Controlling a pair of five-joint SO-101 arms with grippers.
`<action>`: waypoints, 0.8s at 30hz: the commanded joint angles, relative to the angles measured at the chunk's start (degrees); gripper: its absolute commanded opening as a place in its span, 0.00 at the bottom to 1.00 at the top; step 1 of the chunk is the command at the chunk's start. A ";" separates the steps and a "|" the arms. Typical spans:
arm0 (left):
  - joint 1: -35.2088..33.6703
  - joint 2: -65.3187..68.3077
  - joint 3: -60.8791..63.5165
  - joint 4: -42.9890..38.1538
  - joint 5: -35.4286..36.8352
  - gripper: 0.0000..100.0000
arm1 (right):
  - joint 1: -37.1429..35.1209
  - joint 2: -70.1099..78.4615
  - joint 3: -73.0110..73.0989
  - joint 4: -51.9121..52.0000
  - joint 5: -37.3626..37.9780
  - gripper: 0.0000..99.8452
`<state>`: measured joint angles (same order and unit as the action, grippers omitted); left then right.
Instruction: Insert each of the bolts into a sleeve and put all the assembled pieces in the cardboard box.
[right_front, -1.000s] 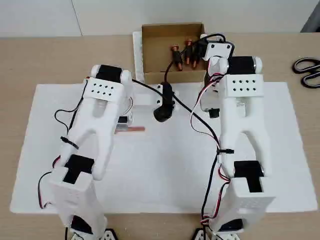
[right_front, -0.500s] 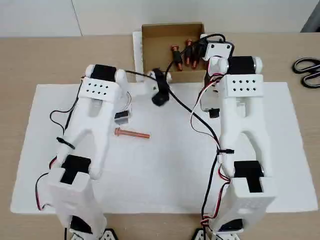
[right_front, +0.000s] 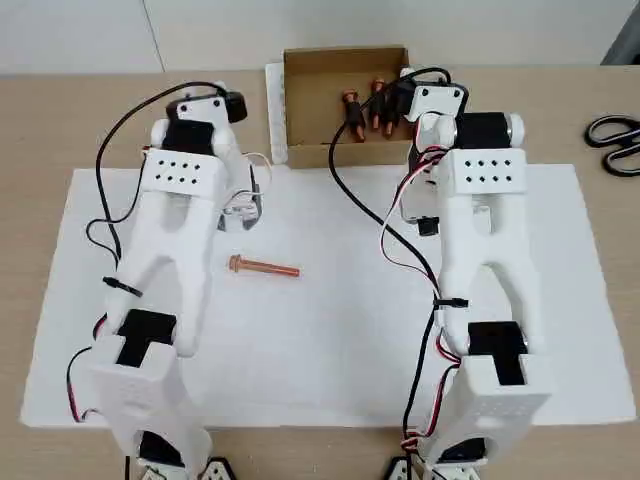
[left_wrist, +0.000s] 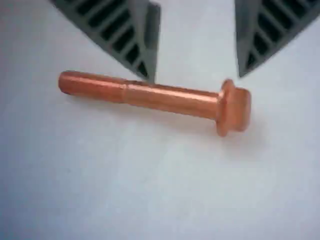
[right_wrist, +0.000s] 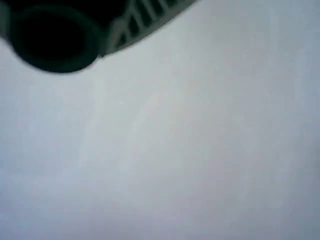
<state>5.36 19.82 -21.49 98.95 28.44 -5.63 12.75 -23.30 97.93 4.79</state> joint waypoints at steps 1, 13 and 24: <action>1.58 -3.34 0.04 1.41 18.02 0.11 | 0.48 -3.30 -0.26 0.40 0.09 0.00; 1.23 -2.99 10.77 1.05 29.27 0.23 | 0.48 -3.30 -0.26 0.48 0.09 0.00; 1.49 -2.90 15.52 -5.71 29.36 0.22 | 0.48 -3.30 -0.18 0.48 0.09 0.00</action>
<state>6.95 19.47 -6.02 94.99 57.45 -5.63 12.75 -23.30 97.93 4.79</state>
